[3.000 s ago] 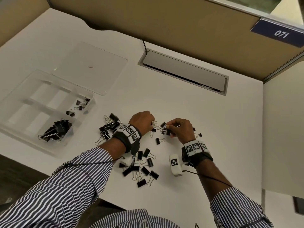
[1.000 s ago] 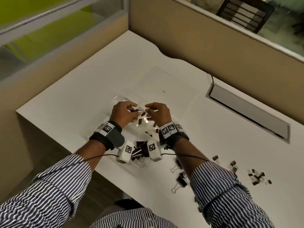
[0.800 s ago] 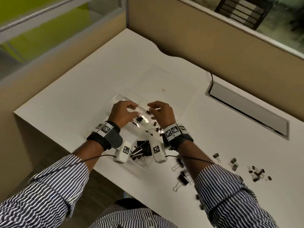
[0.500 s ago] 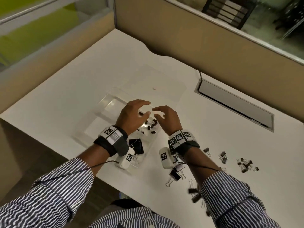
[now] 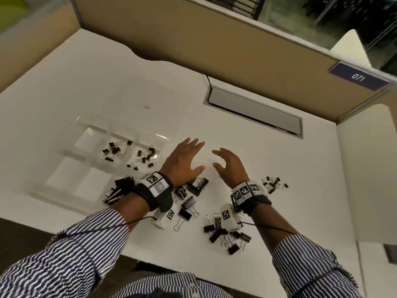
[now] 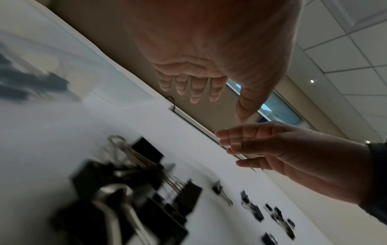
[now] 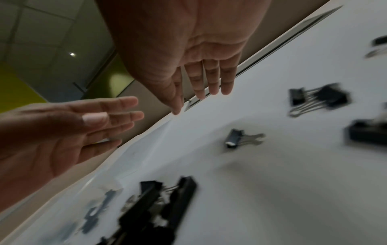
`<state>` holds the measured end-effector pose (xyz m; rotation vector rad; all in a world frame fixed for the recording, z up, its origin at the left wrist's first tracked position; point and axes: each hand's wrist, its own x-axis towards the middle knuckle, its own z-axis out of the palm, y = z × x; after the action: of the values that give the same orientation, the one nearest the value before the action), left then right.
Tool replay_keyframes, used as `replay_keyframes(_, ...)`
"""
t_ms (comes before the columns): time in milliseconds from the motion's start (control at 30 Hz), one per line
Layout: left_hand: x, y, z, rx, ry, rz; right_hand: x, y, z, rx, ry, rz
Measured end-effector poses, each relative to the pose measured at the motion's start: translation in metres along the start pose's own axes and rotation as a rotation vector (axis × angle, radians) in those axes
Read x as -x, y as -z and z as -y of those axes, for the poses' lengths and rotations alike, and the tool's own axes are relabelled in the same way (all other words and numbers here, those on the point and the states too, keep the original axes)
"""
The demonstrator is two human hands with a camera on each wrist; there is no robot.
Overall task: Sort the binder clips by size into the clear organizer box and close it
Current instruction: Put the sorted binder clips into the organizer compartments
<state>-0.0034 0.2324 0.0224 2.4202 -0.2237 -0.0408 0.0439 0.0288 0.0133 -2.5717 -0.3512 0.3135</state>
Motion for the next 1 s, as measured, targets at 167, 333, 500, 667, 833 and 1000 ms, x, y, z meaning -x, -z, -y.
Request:
replay_keyframes(167, -0.019, -0.043, -0.03, -0.086, -0.01, 0.129, 0.015, 0.017, -0.065, 0.03, -0.069, -0.004)
replay_keyframes(333, -0.029, -0.086, -0.05, -0.145, 0.002, 0.196, 0.02, 0.026, -0.105, 0.048, -0.119, -0.013)
replay_keyframes(500, -0.038, -0.115, -0.053, -0.193, 0.102, 0.222, 0.015, 0.023, -0.119, 0.124, -0.066, 0.052)
replay_keyframes(667, -0.05, -0.12, -0.054, -0.323, 0.017, 0.129, 0.01, 0.026, -0.123, 0.118, -0.006, 0.03)
replay_keyframes(833, -0.053, -0.121, -0.059, -0.433, 0.044, 0.118, 0.011, 0.042, -0.137, -0.062, 0.03, 0.013)
replay_keyframes(1000, -0.048, -0.122, -0.065, -0.46, 0.133, 0.089, 0.025, 0.049, -0.153, -0.012, 0.16, 0.132)
